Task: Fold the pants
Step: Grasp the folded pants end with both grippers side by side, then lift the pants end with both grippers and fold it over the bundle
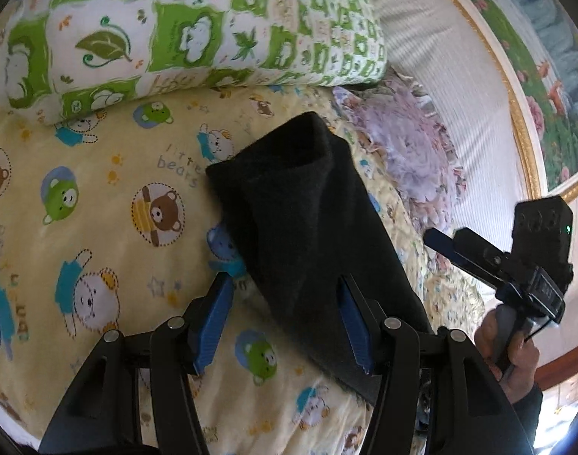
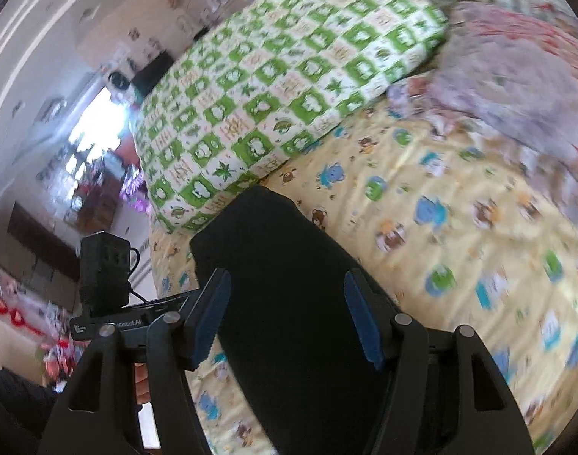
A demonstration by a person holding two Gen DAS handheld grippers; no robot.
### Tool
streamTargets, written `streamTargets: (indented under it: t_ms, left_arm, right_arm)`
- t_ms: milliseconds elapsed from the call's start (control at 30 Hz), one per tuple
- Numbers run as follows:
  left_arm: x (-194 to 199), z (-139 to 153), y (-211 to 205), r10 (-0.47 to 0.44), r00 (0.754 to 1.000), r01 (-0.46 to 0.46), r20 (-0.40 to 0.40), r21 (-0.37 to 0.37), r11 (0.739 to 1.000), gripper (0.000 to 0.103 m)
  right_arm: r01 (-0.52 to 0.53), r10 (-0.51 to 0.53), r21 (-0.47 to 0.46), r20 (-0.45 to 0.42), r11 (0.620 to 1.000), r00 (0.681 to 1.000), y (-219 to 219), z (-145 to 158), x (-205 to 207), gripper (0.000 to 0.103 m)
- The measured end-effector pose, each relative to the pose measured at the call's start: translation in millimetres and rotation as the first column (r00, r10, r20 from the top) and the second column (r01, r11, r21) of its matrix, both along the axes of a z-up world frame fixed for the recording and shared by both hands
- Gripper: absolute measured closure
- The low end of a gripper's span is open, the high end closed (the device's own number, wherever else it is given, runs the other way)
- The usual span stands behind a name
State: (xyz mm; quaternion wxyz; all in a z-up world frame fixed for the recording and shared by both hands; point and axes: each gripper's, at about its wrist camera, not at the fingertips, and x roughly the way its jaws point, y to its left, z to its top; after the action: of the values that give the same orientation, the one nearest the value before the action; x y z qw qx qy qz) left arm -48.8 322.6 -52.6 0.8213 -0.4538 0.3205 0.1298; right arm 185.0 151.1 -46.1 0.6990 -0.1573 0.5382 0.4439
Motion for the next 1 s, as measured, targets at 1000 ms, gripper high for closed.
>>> streamTargets:
  t_ms: [1000]
  left_arm:
    - [15, 29, -7, 0.021, 0.994, -0.024, 0.109, 0.023, 0.999, 0.084]
  right_arm:
    - [-0.153, 0.152, -0.015, -0.062, 0.988, 0.986, 66, -44, 19, 0.079]
